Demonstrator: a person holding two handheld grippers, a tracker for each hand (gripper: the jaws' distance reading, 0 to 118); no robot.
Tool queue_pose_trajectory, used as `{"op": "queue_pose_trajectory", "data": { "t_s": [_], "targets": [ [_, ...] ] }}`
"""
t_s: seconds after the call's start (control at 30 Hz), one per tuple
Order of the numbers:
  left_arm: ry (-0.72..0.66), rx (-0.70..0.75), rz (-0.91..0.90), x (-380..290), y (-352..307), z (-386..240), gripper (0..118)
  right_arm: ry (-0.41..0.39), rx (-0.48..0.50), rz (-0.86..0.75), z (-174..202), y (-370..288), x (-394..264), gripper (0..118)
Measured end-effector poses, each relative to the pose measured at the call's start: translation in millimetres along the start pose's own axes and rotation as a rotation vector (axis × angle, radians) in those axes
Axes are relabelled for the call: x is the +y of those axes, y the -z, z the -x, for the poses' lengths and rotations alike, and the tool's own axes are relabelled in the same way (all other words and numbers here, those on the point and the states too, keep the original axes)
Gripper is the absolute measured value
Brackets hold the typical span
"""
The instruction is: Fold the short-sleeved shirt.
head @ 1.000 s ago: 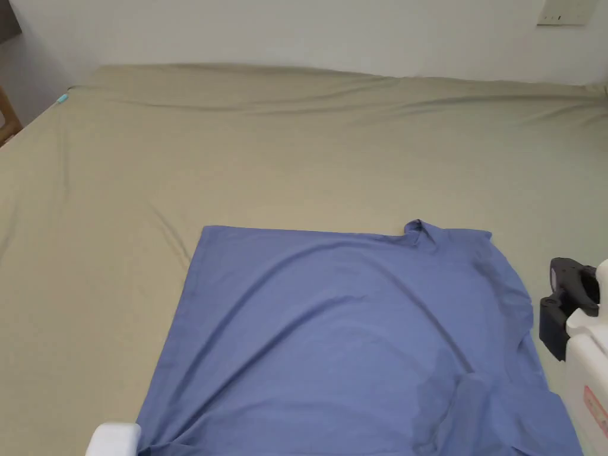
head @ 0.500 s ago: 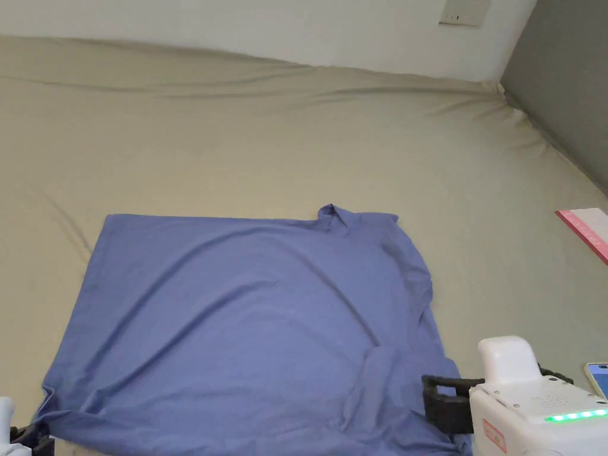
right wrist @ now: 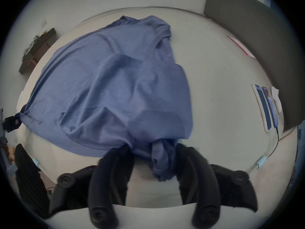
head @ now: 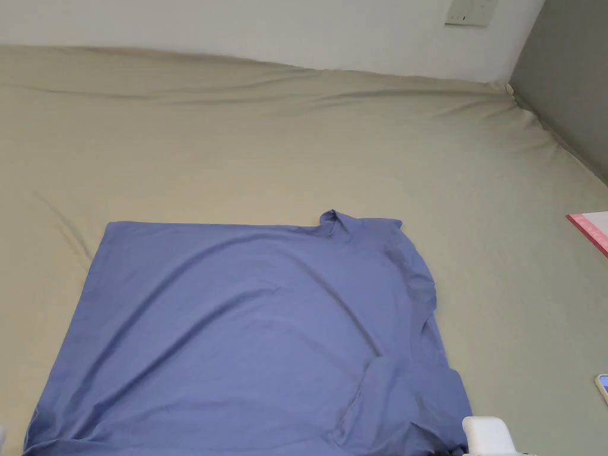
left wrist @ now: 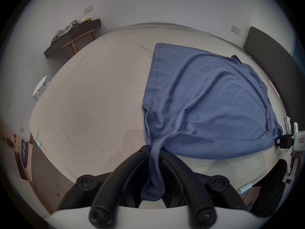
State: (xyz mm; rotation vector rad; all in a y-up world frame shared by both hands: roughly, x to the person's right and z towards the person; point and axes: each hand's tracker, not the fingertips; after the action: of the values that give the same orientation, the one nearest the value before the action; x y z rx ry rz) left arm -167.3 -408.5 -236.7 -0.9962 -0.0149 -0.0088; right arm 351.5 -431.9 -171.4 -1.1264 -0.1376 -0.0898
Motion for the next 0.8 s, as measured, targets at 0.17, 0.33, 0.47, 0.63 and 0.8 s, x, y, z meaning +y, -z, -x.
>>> {"op": "queue_pose_trajectory", "data": {
  "t_s": [0.17, 0.33, 0.47, 0.63, 0.8],
  "targets": [
    [-0.018, 0.003, -0.011, -1.4, 2.4, 0.1, 6, -0.006, 0.026, -0.053, 0.3, -7.1, 0.5, 12],
    [-0.073, -0.042, -0.093, 4.4, -9.2, 4.0, 6, 0.076, 0.081, -0.163, -10.0, -30.7, 3.5, 12],
    [-0.14, -0.079, -0.139, 22.8, -13.1, 9.6, 6, 0.107, 0.101, -0.254, -10.7, -53.8, 21.9, 12],
    [-0.183, -0.109, -0.16, 60.3, -2.9, 7.1, 6, 0.133, 0.105, -0.302, -8.1, -60.3, 66.6, 12],
    [-0.201, -0.11, -0.16, 100.1, 23.2, 1.0, 6, 0.131, 0.058, -0.274, -7.7, -31.3, 118.2, 12]
  ]
}}
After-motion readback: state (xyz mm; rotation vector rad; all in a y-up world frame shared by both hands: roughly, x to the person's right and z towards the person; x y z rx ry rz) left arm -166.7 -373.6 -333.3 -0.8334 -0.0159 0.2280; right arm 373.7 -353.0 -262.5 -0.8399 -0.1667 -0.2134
